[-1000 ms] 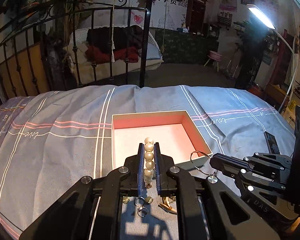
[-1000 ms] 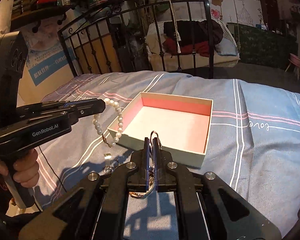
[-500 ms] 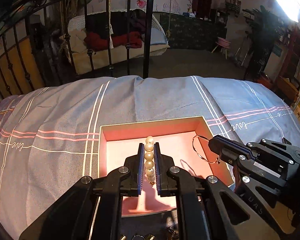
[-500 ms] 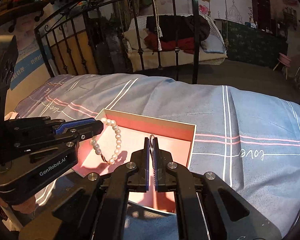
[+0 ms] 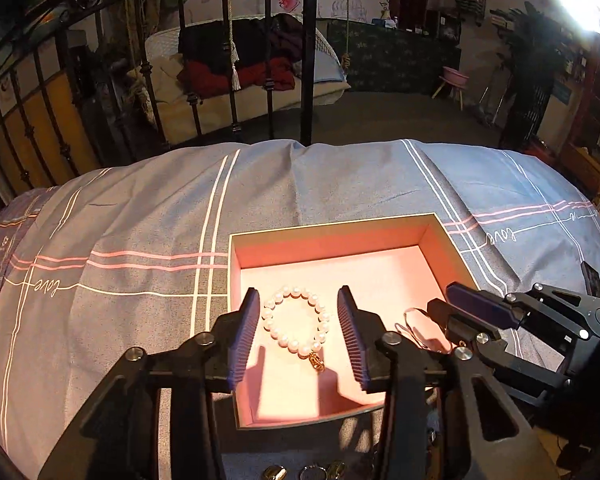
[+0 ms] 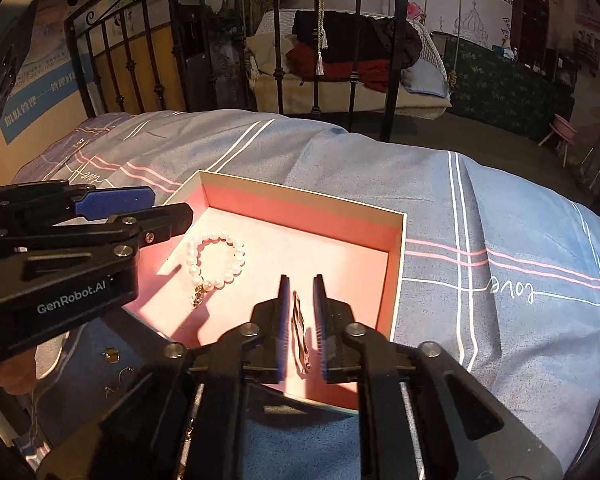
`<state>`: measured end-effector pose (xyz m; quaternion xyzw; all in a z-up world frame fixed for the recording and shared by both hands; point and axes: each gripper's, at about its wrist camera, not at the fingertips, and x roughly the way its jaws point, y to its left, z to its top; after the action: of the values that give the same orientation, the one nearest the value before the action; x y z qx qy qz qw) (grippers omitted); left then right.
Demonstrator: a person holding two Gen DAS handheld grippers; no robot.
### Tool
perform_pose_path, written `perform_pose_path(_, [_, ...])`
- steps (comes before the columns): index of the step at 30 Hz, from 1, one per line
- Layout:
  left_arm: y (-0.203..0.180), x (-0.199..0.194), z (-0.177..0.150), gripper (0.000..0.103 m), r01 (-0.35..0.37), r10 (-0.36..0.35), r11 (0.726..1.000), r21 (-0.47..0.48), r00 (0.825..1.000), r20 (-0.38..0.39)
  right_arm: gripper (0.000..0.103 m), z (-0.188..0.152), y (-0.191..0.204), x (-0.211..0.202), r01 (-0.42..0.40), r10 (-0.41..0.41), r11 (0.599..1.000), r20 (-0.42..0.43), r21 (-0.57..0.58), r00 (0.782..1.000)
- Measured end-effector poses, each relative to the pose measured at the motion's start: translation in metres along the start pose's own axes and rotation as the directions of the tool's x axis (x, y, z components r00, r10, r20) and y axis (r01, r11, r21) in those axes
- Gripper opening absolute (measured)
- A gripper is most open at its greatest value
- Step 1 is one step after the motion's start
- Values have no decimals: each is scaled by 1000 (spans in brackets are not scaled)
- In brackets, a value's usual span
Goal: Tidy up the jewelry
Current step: 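Carry the pearl bracelet into the box with the left tool and release, then grasp the silver ring with the left tool while the right tool grasps the gold watch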
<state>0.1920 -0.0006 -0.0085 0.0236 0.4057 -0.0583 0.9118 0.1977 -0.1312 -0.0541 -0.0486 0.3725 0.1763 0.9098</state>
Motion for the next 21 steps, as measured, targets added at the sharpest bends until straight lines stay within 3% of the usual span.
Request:
perform_pose_path(2, [7, -12, -5, 60, 10, -9, 1000, -11, 1000, 19, 72, -5, 1, -14, 23, -24, 1000, 44, 13, 999])
perform_pose_path(7, [24, -42, -39, 73, 14, -12, 1000, -28, 999, 50, 73, -30, -2, -49, 19, -25, 998, 94, 67, 995])
perform_pose_path(8, [27, -45, -49, 74, 9, -8, 999, -34, 999, 47, 78, -38, -4, -55, 18, -27, 996, 102, 87, 994])
perform_pose_path(16, [20, -52, -121, 74, 39, -41, 997, -72, 999, -28, 80, -102, 5, -63, -8, 7, 993, 13, 118, 1000])
perform_pose_path(21, [-3, -39, -127, 67, 34, -34, 999, -4, 998, -60, 80, -117, 20, -58, -5, 7, 997, -29, 75, 1000])
